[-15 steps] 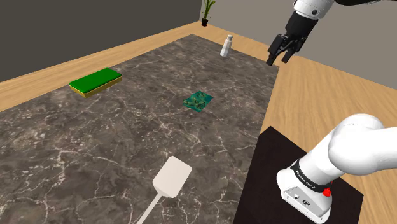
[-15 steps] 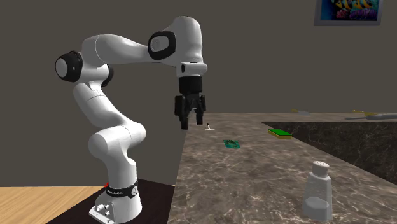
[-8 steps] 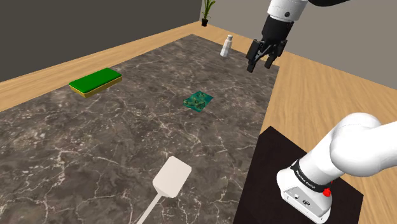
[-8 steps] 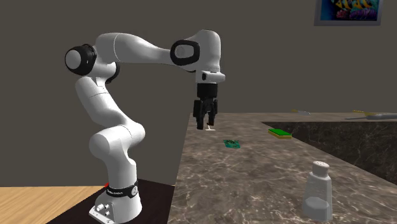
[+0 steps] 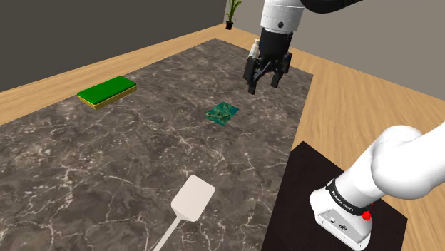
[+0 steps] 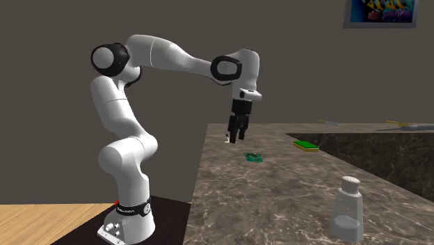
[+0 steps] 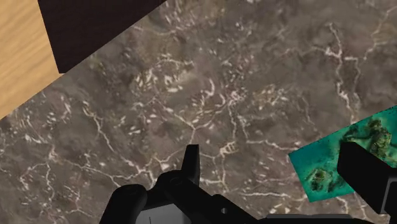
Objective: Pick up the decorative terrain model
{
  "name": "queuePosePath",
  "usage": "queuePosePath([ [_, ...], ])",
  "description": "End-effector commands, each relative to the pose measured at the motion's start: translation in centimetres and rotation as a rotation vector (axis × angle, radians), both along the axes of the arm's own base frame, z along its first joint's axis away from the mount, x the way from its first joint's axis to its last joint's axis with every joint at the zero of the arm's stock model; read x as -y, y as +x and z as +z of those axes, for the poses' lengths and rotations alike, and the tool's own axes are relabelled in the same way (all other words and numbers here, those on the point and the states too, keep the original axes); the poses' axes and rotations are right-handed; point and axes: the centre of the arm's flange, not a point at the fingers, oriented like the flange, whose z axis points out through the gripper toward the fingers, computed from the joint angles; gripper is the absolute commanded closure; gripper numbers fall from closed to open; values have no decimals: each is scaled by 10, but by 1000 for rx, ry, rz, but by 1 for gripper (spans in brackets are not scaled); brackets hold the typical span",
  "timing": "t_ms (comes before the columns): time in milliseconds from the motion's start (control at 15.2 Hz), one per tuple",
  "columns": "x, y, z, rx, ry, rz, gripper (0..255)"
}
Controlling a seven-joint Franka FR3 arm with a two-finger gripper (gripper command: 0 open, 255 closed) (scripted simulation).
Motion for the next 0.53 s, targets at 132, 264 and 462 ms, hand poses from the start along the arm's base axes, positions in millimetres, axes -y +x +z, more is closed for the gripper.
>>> queuePosePath([
  [132,-49,15,-17,-50,-2,6,0],
  [264,-74,23,-25,-75,-3,9,0],
  [462,-112,34,-37,-112,-4,15,0],
])
